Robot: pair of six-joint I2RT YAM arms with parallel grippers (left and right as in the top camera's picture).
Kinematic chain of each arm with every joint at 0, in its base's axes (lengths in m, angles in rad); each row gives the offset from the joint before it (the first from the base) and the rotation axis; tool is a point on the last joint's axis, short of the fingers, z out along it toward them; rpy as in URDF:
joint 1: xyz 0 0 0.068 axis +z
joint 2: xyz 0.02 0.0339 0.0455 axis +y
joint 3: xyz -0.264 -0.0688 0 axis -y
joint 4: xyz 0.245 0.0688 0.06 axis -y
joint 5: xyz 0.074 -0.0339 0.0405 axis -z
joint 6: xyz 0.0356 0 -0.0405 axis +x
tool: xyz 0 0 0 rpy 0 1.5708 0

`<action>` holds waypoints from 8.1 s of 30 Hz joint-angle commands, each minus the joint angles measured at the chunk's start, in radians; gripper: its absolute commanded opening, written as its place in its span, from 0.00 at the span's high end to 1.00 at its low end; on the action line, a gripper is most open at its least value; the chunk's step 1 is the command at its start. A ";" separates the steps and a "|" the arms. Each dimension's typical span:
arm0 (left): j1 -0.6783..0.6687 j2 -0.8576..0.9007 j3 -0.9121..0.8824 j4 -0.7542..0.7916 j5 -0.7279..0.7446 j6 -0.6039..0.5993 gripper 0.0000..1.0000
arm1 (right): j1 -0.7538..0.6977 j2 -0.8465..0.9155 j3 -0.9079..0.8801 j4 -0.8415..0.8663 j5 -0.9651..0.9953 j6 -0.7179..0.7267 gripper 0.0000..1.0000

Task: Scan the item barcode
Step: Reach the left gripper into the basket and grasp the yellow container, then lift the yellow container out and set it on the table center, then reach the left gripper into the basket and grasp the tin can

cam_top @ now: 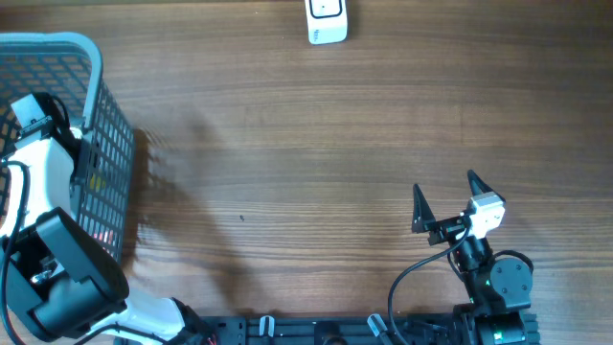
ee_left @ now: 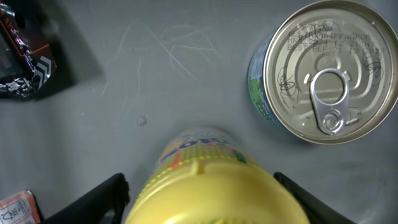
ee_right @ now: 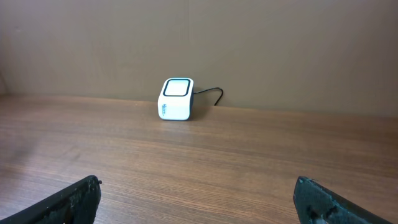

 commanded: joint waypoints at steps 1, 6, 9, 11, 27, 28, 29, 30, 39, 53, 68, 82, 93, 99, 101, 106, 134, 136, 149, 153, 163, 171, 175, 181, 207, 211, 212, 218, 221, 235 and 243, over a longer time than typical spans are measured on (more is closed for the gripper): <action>-0.003 0.008 -0.011 0.002 -0.020 -0.005 0.36 | 0.004 -0.001 -0.001 0.006 0.016 -0.006 0.00; -0.003 0.007 -0.011 0.002 -0.021 -0.004 0.47 | 0.004 -0.001 -0.001 0.006 0.016 -0.006 0.00; -0.003 0.007 -0.009 0.002 -0.021 -0.004 0.47 | 0.004 -0.001 -0.001 0.006 0.016 -0.006 0.00; -0.003 0.005 -0.008 0.002 -0.021 -0.004 0.46 | 0.004 -0.001 -0.001 0.006 0.016 -0.006 0.00; -0.003 -0.372 0.054 -0.002 -0.021 -0.004 0.47 | 0.004 -0.001 -0.001 0.006 0.016 -0.006 0.00; -0.003 -0.412 0.060 -0.001 -0.021 -0.004 0.48 | 0.004 -0.001 -0.001 0.006 0.016 -0.006 0.00; -0.003 -0.453 0.063 0.003 -0.020 -0.005 0.48 | 0.004 -0.001 -0.001 0.006 0.016 -0.006 0.00; -0.003 -0.495 0.063 0.007 -0.020 -0.007 0.48 | 0.004 -0.001 -0.001 0.006 0.016 -0.006 0.00; -0.007 -0.877 0.063 0.063 0.074 -0.095 0.47 | 0.004 -0.001 -0.001 0.006 0.016 -0.006 0.00; -0.159 -0.819 0.063 0.200 0.521 -0.209 0.46 | 0.004 -0.001 -0.001 0.006 0.016 -0.006 0.00; -0.725 -0.190 0.063 0.218 0.166 0.130 0.46 | 0.004 -0.001 -0.001 0.006 0.016 -0.006 0.00; -0.921 0.144 0.063 0.170 -0.115 0.195 0.48 | 0.004 -0.001 -0.001 0.006 0.016 -0.006 0.00; -0.922 0.154 0.057 0.170 -0.110 0.149 0.39 | 0.004 -0.001 -0.001 0.006 0.016 -0.006 0.00; -0.922 0.154 0.057 0.162 -0.029 0.208 0.40 | 0.004 -0.001 -0.001 0.006 0.016 -0.006 0.00; -0.922 0.154 0.057 0.158 -0.028 0.219 0.40 | 0.004 -0.001 -0.001 0.006 0.016 -0.006 0.00; -0.921 0.154 0.057 0.145 -0.028 0.156 0.39 | 0.004 -0.001 -0.001 0.006 0.016 -0.006 0.00; -1.072 -0.511 0.089 0.037 -0.141 -0.025 0.00 | 0.004 -0.001 -0.001 0.006 0.016 -0.006 0.00; -1.061 -0.640 0.131 -0.001 -0.201 0.019 0.00 | 0.004 -0.001 -0.001 0.006 0.016 -0.006 0.00; -0.315 -0.655 0.512 -0.184 -0.342 0.190 0.00 | 0.004 -0.001 -0.001 0.006 0.016 -0.006 0.00; -0.115 -0.475 0.511 -0.224 -0.090 0.203 0.00 | 0.004 -0.001 -0.001 0.006 0.016 -0.006 0.00; 0.028 0.071 0.511 -0.360 0.145 0.226 0.00 | 0.004 -0.001 -0.001 0.006 0.016 -0.006 0.00; 0.027 0.217 0.511 -0.331 0.160 0.311 0.00 | 0.004 -0.001 -0.001 0.006 0.016 -0.006 0.00; 0.027 0.230 0.510 -0.277 0.141 0.360 0.00 | 0.004 -0.001 -0.001 0.006 0.016 -0.007 0.00; 0.027 0.238 0.507 -0.216 0.133 0.368 0.00 | 0.004 -0.001 -0.001 0.006 0.016 -0.006 0.00; 0.026 0.396 0.397 -0.077 0.083 0.337 0.00 | 0.004 -0.001 -0.001 0.006 0.016 -0.006 0.00; 0.026 0.397 0.348 -0.025 0.103 0.331 0.03 | 0.004 -0.001 -0.001 0.006 0.016 -0.006 0.00; 0.026 0.396 0.337 -0.014 0.103 0.330 0.08 | 0.004 -0.001 -0.001 0.006 0.016 -0.006 0.00; 0.026 0.396 0.317 0.010 0.103 0.311 0.30 | 0.004 -0.001 -0.001 0.006 0.016 -0.006 0.00; 0.026 0.396 0.317 0.014 0.092 0.311 0.37 | 0.004 -0.001 -0.001 0.006 0.016 -0.006 0.00; 0.026 0.208 0.321 -0.034 0.082 0.311 0.49 | 0.004 -0.001 -0.001 0.006 0.016 -0.006 0.00; 0.026 0.022 0.321 -0.067 0.085 0.307 0.49 | 0.004 -0.001 -0.001 0.006 0.016 -0.006 0.00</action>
